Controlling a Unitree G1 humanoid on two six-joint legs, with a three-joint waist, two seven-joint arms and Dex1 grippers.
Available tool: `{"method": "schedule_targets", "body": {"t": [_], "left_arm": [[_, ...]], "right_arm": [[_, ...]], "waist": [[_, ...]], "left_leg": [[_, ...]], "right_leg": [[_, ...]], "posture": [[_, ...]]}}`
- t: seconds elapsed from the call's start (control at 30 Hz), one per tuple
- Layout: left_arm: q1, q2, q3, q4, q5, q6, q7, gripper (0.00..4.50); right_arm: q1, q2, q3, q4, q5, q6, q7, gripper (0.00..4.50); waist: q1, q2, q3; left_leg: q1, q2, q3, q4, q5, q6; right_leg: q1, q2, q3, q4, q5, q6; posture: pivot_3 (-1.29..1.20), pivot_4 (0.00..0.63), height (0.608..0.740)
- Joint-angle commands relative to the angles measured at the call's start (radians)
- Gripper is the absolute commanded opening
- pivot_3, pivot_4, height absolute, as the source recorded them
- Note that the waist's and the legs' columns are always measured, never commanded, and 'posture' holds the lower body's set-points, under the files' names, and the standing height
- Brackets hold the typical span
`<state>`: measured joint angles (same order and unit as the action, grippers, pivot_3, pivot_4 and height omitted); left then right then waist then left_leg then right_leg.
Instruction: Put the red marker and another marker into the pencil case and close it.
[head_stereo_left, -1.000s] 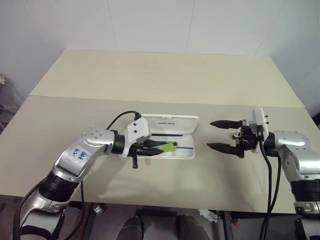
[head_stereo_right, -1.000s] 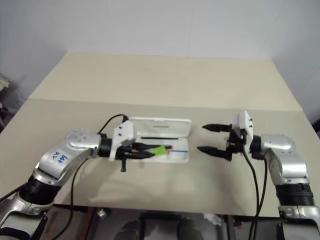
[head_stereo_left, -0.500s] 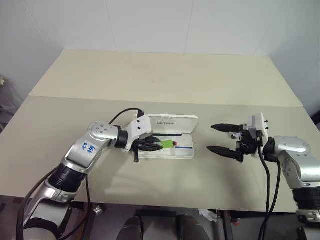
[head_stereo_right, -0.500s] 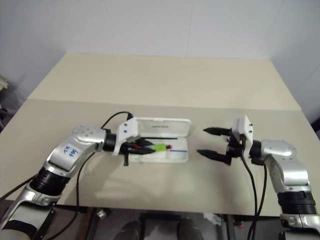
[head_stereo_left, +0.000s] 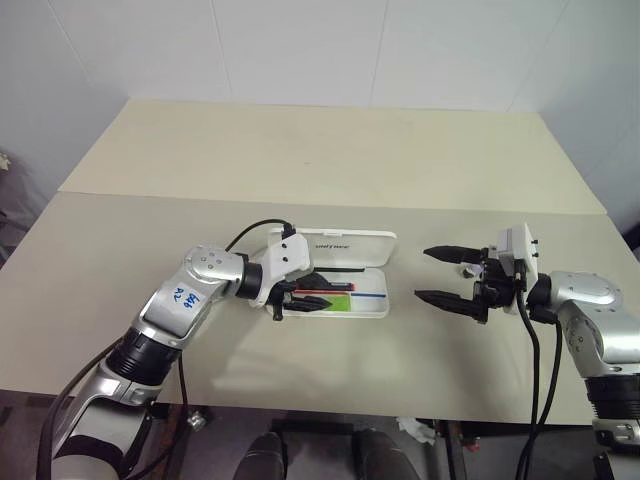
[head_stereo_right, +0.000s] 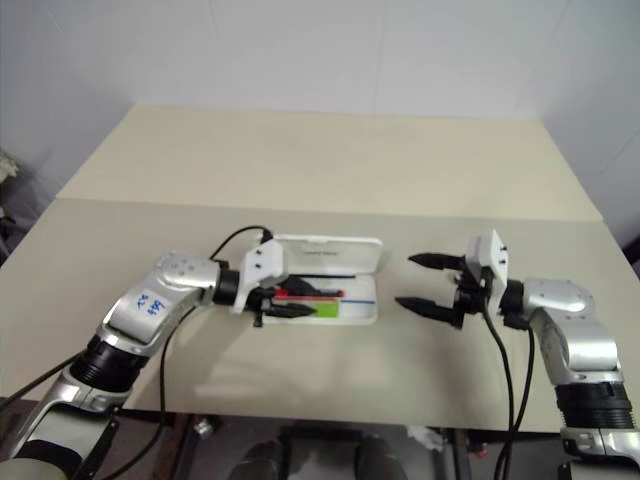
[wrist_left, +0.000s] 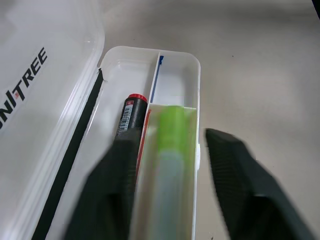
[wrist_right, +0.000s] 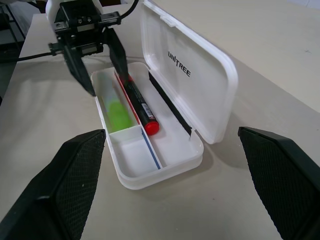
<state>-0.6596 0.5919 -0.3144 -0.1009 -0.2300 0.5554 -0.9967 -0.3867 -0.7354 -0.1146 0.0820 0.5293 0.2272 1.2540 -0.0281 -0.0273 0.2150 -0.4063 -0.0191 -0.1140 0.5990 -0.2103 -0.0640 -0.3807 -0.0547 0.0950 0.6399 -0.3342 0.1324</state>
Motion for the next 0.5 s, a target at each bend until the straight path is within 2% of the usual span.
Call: {"method": "schedule_targets", "body": {"t": [0.03,0.13,0.5], "left_arm": [[-0.02,-0.01,0.029,-0.011,-0.003,0.001,0.005,3.59],[-0.02,-0.012,0.033,-0.023,-0.006,0.009,0.008,4.48],[0.013,0.001,0.083,-0.078,-0.016,0.036,0.043,4.48]], "right_arm": [[-0.021,-0.011,-0.024,-0.026,0.01,-0.001,0.002,4.5],[-0.024,-0.012,-0.024,-0.023,0.008,-0.002,0.003,4.5],[-0.037,-0.012,-0.017,0.003,-0.011,-0.017,0.006,4.5]], "waist": [[0.0,0.0,0.0],[0.0,0.0,0.0],[0.0,0.0,0.0]], "left_leg": [[0.0,0.0,0.0,0.0,0.0,0.0],[0.0,0.0,0.0,0.0,0.0,0.0],[0.0,0.0,0.0,0.003,0.0,0.0]], "right_leg": [[0.0,0.0,0.0,0.0,0.0,0.0],[0.0,0.0,0.0,0.0,0.0,0.0],[0.0,0.0,0.0,0.003,0.0,0.0]], "posture": [[0.0,0.15,0.74],[0.0,0.15,0.74],[0.0,0.15,0.74]]}}
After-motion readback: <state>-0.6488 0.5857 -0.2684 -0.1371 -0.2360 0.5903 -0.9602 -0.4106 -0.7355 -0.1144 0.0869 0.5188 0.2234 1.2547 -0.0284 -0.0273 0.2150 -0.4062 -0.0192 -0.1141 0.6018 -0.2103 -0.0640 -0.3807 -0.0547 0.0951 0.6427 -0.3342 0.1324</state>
